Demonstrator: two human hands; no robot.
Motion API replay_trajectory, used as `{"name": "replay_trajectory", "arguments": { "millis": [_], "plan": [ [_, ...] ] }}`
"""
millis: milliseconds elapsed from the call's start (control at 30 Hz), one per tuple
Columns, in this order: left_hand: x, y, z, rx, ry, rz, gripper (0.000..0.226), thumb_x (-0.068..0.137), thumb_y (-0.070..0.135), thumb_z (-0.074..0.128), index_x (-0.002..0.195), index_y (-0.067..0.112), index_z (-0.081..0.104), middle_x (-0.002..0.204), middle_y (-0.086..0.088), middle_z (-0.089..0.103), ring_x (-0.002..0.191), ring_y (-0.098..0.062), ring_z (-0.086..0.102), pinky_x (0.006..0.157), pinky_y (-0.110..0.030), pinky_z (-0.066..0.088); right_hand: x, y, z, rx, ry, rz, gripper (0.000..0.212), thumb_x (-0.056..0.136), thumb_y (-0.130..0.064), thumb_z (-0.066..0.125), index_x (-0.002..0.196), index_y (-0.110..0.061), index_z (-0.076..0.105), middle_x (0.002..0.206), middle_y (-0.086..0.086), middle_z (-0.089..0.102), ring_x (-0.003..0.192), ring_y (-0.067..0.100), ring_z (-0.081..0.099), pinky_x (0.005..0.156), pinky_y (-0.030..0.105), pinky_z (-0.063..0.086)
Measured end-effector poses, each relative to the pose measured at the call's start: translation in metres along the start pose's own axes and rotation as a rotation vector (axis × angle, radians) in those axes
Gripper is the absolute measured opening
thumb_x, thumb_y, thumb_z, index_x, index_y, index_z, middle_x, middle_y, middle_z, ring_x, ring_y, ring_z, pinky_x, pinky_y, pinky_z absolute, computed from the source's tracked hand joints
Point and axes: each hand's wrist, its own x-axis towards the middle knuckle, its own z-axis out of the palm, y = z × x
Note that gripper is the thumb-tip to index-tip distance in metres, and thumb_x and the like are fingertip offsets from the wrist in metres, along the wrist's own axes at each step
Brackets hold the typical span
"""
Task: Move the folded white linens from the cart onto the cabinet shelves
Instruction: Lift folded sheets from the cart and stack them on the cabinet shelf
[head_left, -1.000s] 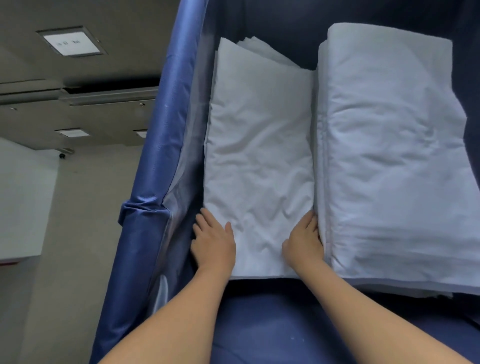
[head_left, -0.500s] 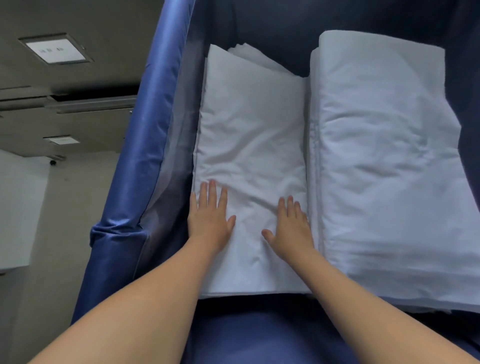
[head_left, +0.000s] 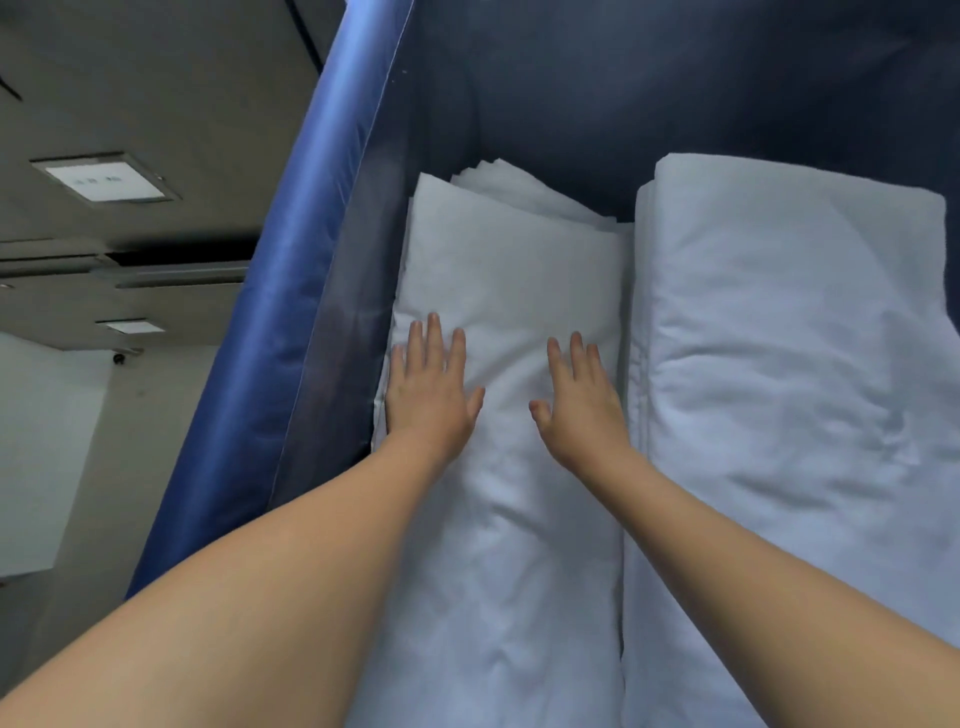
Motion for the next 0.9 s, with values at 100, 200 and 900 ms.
{"name": "replay_trajectory", "arguments": {
  "millis": [100,200,900],
  "plan": [
    [0.036,-0.001,-0.009,-0.024,0.022,0.007,0.076,0.103,0.056,0.024,0.158,0.017,-0.012,0.164,-0.014,-0.021,0.152,-0.032,-0.017,0.124,-0.046,-0.001,0.033,0.001,-0.005,-0.030,0.004,-0.010,0.082,0.100,-0.038,0.051,0.159,-0.017,-0.002,0.166,0.010,-0.010,0.153,0.031,-0.007,0.123,0.044,0.008],
    [0.054,-0.002,-0.003,-0.077,-0.013,0.015,0.079,0.102,0.058,0.024,0.157,0.018,-0.016,0.163,-0.013,-0.025,0.151,-0.031,-0.020,0.124,-0.045,-0.001,0.055,0.010,-0.002,-0.049,-0.058,0.020,0.086,0.098,-0.045,0.050,0.159,-0.019,-0.005,0.166,0.008,-0.010,0.153,0.032,-0.006,0.122,0.048,0.008],
    [0.060,-0.011,-0.121,-1.093,-0.015,-0.358,0.060,0.104,0.057,0.026,0.133,0.013,0.056,0.129,-0.005,0.056,0.125,-0.027,0.048,0.097,-0.033,0.034,0.059,-0.035,-0.096,0.788,0.002,0.131,0.064,0.100,-0.047,0.048,0.154,-0.016,0.033,0.154,0.007,0.042,0.142,0.018,0.039,0.115,0.034,0.031]
  ]
}}
